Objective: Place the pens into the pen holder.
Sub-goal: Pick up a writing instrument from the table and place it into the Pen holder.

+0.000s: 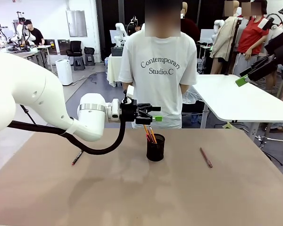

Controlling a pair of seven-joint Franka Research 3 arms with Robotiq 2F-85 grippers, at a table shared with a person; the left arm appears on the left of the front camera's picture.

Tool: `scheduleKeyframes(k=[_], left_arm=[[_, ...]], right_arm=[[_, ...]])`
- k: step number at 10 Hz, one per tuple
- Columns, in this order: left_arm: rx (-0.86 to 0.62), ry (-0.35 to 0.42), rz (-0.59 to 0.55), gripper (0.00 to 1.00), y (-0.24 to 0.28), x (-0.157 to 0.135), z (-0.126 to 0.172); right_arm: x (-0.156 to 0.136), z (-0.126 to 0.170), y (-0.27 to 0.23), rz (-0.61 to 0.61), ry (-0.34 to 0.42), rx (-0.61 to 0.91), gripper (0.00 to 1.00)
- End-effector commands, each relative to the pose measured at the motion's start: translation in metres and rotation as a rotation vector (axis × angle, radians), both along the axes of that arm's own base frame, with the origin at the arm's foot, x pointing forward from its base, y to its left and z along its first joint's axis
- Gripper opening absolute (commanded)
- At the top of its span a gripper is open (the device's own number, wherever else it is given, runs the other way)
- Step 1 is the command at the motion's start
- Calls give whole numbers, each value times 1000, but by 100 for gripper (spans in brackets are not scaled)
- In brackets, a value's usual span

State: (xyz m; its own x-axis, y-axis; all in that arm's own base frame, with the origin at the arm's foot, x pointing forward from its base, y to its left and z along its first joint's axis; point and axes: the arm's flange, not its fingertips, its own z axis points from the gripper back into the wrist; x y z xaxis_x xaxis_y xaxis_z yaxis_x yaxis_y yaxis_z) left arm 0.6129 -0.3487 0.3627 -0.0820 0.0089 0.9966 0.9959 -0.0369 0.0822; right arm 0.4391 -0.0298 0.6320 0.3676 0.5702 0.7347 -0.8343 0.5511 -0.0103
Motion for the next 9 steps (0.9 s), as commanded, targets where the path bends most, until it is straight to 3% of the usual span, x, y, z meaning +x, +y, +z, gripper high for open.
scheduleKeyframes(k=[1,2,3,7,9], left_arm=[[73,-26,28,100,18,-4,21],[124,42,59,100,32,-7,37],[173,63,94,100,45,-13,54],[411,92,225,100,100,-33,111],[570,211,319,100,137,-42,134]], right_arm=[[0,1,0,4,-4,7,100],[0,1,0,4,-4,7,100],[0,1,0,4,-4,7,100],[0,1,0,4,-4,7,100],[0,1,0,4,-4,7,100]])
